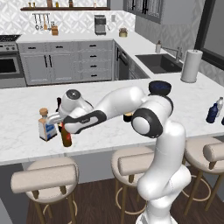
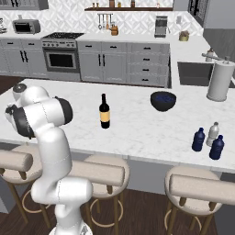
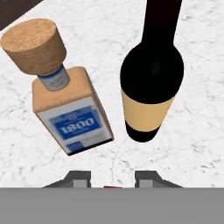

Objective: Move the plastic bottles in the middle to the plastics group, and the glass bottles in the middle to the glass group.

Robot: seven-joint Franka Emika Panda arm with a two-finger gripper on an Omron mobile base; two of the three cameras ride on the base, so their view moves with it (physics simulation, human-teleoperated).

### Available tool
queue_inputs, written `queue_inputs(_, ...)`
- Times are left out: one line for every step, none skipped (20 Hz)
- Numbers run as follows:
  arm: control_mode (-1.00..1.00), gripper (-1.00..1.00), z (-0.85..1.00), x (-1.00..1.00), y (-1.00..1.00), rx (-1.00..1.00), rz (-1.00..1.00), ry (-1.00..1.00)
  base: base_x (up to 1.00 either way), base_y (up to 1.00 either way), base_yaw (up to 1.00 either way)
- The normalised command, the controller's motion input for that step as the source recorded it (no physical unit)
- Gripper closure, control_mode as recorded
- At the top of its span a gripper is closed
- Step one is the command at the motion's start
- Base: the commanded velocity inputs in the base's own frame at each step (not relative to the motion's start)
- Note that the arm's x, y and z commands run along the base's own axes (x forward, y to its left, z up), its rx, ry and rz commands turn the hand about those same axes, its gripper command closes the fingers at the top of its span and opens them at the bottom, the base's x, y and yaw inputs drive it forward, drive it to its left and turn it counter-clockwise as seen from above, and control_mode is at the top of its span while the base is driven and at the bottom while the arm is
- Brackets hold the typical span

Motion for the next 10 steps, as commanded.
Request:
queue_inputs(-1.00, -1.00, 0.00, 0.00, -0.08, 0.00, 0.00, 0.00, 0.00, 0.00, 0.00)
queue_inputs(-1.00, -1.00, 0.06, 0.00, -0.11, 0.00, 0.00, -0.01, 0.00, 0.00, 0.00)
queue_inputs(-1.00, -1.00, 0.10, 0.00, -0.12, 0.02, 0.00, 0.00, 0.00, 0.00, 0.00)
queue_inputs(-1.00, -1.00, 0.16, 0.00, -0.11, 0.04, 0.00, 0.00, 0.00, 0.00, 0.00)
queue_inputs(-1.00, -1.00, 0.26, 0.00, -0.10, 0.05, 0.00, -0.03, 0.00, 0.00, 0.00)
queue_inputs(-1.00, -1.00, 0.31, 0.00, -0.08, 0.04, 0.00, -0.03, 0.00, 0.00, 0.00)
queue_inputs(-1.00, -1.00, 0.41, 0.00, -0.10, 0.03, 0.00, -0.05, 0.00, 0.00, 0.00)
queue_inputs(-1.00, -1.00, 0.49, 0.00, -0.09, 0.04, 0.00, -0.02, 0.00, 0.00, 0.00)
queue_inputs(-1.00, -1.00, 0.51, 0.00, -0.05, 0.04, 0.00, -0.01, 0.00, 0.00, 0.00)
queue_inputs(-1.00, -1.00, 0.55, 0.00, -0.07, 0.03, 0.00, -0.02, 0.00, 0.00, 0.00)
